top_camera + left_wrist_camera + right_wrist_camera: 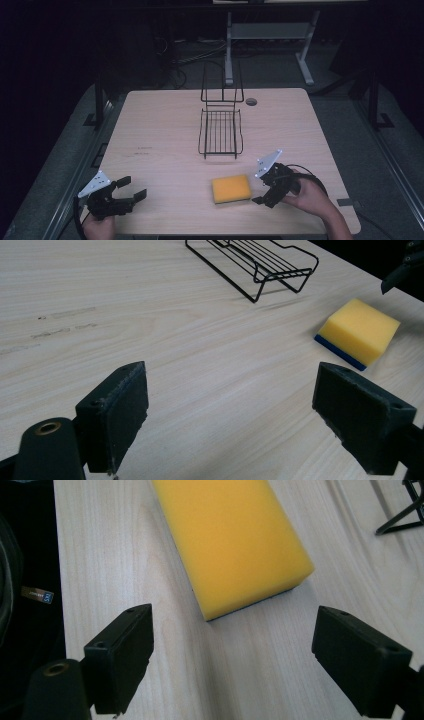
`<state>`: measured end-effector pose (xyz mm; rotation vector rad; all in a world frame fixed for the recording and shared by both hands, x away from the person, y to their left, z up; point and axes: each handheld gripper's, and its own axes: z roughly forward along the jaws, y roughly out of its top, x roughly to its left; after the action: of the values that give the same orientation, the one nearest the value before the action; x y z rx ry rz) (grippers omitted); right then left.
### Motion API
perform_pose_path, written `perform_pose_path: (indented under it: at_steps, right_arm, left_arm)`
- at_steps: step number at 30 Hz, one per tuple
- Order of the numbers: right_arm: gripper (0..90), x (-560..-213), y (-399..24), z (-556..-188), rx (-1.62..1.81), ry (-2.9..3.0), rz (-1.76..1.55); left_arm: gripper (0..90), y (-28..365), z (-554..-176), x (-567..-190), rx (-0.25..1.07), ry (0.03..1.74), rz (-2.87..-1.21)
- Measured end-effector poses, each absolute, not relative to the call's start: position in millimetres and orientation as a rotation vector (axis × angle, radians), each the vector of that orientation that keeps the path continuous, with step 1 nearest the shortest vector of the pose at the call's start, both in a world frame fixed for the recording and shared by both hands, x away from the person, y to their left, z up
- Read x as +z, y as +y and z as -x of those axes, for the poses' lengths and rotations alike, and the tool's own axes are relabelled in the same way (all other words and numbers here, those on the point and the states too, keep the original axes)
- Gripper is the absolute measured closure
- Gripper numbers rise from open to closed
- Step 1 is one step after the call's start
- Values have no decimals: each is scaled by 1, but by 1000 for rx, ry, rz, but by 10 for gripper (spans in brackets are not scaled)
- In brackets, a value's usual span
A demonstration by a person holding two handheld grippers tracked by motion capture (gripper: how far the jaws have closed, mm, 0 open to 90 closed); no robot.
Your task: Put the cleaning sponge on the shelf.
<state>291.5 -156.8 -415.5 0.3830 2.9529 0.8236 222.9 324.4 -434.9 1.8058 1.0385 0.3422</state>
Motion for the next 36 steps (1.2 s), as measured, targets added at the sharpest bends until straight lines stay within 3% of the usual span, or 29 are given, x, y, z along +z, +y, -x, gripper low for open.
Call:
perform_pose_path:
  at_steps: [36]
  right_arm:
    - [158,-411,-93,-320,758,3043,-162]
  left_arm:
    - [140,325,-223,-435,339,1038,-1794]
